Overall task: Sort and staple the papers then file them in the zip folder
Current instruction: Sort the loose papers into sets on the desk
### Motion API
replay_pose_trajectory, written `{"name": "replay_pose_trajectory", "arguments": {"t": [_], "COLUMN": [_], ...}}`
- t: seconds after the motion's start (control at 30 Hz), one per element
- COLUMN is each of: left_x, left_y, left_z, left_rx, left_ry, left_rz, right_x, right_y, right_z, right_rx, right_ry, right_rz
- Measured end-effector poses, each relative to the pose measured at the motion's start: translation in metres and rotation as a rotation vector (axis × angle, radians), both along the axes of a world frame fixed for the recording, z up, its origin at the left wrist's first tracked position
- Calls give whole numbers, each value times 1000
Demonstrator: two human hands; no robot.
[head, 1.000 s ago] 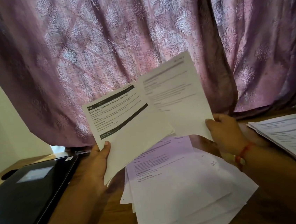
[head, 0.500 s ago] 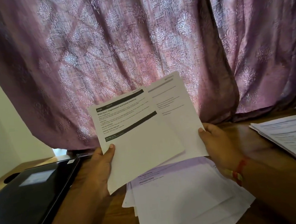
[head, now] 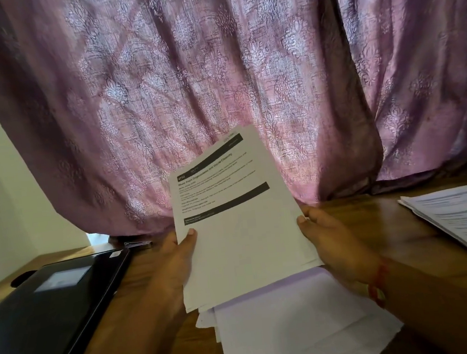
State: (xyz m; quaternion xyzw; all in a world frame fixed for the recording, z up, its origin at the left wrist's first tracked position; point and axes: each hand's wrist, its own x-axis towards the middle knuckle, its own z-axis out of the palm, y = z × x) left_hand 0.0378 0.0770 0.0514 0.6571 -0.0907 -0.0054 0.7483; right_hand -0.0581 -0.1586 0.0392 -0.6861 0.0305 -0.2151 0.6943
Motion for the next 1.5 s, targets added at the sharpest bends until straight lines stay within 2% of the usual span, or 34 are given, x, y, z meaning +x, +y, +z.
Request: {"name": "replay_pose_trajectory", "arguments": {"t": [0.13,0.23,0.43,0.6,0.7,0.9,1.0,1.13,1.2,1.23,1.37,1.43,1.5], "left_x": [-7,-7,-12,-16,-20,-19,-18,-8,-6,-5,2,7,13], "left_y": [-6,-8,-16,-20,-21,-20,-18,-11,-7,-5,5,10,16], "left_z": [2,1,2,3,1,-11,-7,-3,-1,0,3,3,3], "left_rx": [74,103,-191,-266,-261,-159,-125,-119,-122,-136,-140,-109,-64], "left_ry": [-71,-129,-188,-272,-257,-172,-165,-132,-84,-48,67,94,109], "left_rz": [-17,1,-84,-139,-144,-164,-179,-117,-56,-34,66,105,142], "right_x": [2,7,0,-6,-5,3,4,6,5,5,1,-1,-1], "right_y": [-2,-4,-5,-4,-3,-7,-9,-12,-14,-16,-20,-15,-10], "right_z": [0,1,4,11,10,-1,-2,-2,-1,-4,-15,-15,-18], "right_rx": [59,20,-265,-284,-244,-302,-237,-225,-326,-456,-1229,-1365,-1384], "right_ry": [-39,-60,11,-114,-167,-131,-171,-149,-80,-63,87,164,173], "right_rz": [-16,-12,-6,-82,-97,-138,-128,-226,-210,-194,-57,40,87]}}
